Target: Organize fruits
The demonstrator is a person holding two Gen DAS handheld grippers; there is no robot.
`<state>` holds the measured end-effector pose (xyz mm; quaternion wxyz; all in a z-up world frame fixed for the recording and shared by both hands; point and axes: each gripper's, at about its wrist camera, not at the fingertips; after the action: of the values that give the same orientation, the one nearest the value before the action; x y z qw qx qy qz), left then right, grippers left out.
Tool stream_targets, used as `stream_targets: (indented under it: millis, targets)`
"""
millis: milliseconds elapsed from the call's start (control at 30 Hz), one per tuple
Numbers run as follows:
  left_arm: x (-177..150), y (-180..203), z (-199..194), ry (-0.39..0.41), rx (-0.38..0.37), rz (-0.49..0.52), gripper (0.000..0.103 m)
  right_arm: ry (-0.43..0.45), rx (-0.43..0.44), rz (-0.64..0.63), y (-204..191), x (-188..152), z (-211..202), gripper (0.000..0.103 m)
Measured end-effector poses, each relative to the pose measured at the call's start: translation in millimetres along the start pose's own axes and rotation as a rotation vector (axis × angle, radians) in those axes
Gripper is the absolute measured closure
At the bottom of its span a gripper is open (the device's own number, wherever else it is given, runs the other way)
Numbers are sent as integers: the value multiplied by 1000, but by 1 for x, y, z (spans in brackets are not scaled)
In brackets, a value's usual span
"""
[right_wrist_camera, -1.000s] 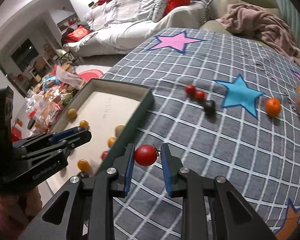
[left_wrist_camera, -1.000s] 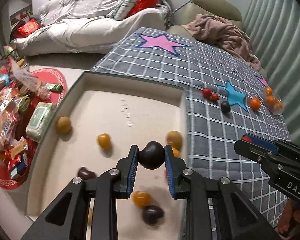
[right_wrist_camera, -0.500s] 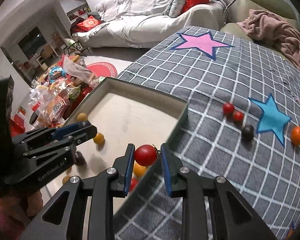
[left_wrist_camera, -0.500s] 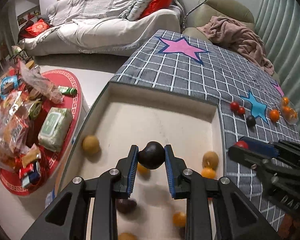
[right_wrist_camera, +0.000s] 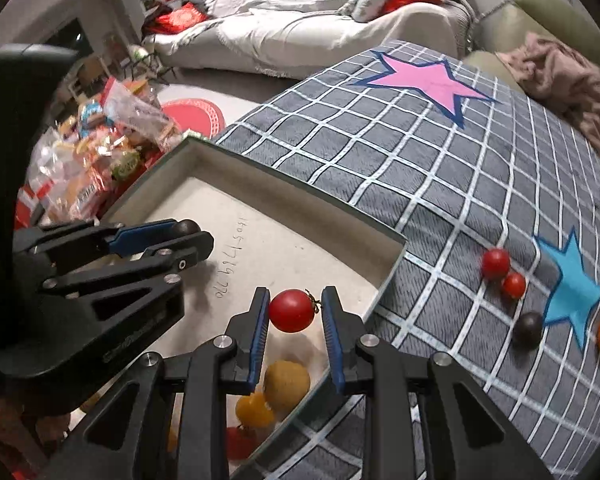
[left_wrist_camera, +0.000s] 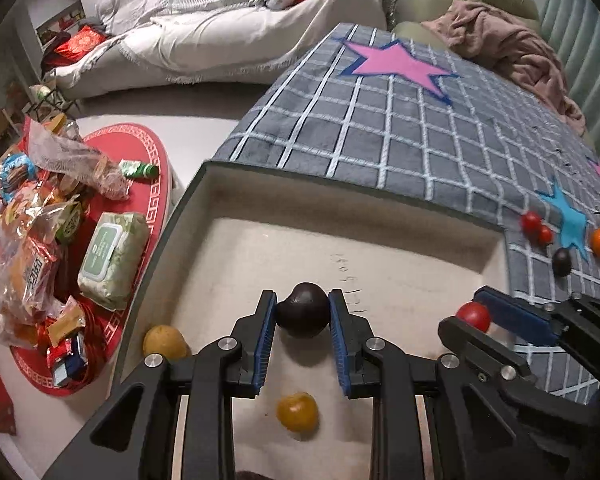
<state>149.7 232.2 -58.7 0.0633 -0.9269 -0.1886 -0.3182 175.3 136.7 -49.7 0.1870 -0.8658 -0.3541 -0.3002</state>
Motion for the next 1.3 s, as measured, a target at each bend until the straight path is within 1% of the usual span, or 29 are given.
stream_targets:
  millis: [33,100,167,200,233,267,300,333,367,433,467,533,567,600,633,667,700,767,800,833,900,1100,1300]
  targets:
    - [-1,-1,3,-12,4,1,75,-6,-10,-23,-3,-1,3,74]
    - [-3,-1,4,-5,-1,1,74,-14,-6,-41,-4,-2,6,73]
    - [-3,0,4,-6,2,10,74,-12,-2,-59,-6,-3,6,68]
    - [-3,1,4,-7,3,15,74,-8,-1,-69,-9,-3,4,59]
    - [-3,1,4,-8,3,18,73,3,2,-81,-12,-3,1,46]
    - [-3,0,3,-7,4,15,64,10,-7,-97,-15,-3,-2,41]
    - [-3,-3,1,1,19,5,56,18,-40,-124,-18,-3,-4,40]
    - [-3,-5,-1,12,41,-2,40,31,-63,-152,-20,-3,-8,39]
    - [-3,-9,-4,28,52,-10,31,34,-60,-155,-19,-3,-11,37]
    - [-4,-15,-10,38,32,-31,30,43,-41,-142,-17,-3,-18,29]
    - [-4,-17,-13,37,23,-37,30,46,-54,-141,-17,-2,-21,22]
    - [-7,-19,-21,47,24,-32,30,46,-64,-136,-15,-1,-28,21]
    - [-9,-19,-23,48,26,-27,28,42,-61,-127,-14,-1,-31,21]
    - [-10,-19,-26,50,24,-22,21,35,-59,-119,-14,-1,-33,21]
    - [-12,-20,-30,58,22,-26,5,18,-61,-112,-14,-1,-35,19]
    - [-14,-22,-35,70,46,-27,1,9,-59,-105,-13,-2,-38,17]
    - [-15,-23,-40,78,48,-28,1,2,-56,-101,-12,-3,-40,15]
    - [-20,-25,-46,70,15,-45,1,-15,-63,-93,-12,-5,-45,13]
    - [-23,-26,-49,66,13,-49,1,-22,-67,-89,-12,-6,-46,10]
    - [-26,-26,-52,59,14,-51,1,-37,-77,-87,-12,-8,-47,4]
    - [-31,-27,-57,52,13,-59,1,-56,-83,-79,-11,-11,-50,0]
    - [-45,-28,-76,67,34,-60,1,-104,-75,-63,-12,-22,-58,0]
    - [-61,-30,-85,20,46,-53,1,-159,-76,-46,-8,-30,-66,0]
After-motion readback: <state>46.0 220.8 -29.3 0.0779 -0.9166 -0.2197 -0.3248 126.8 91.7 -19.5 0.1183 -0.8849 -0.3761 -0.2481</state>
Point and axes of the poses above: each gripper's, at about its wrist camera, not at the fingertips, and z roughly the way its jaws point, y to its right, x to its top, and after that the axes turned 12 degrees about y, right-handed
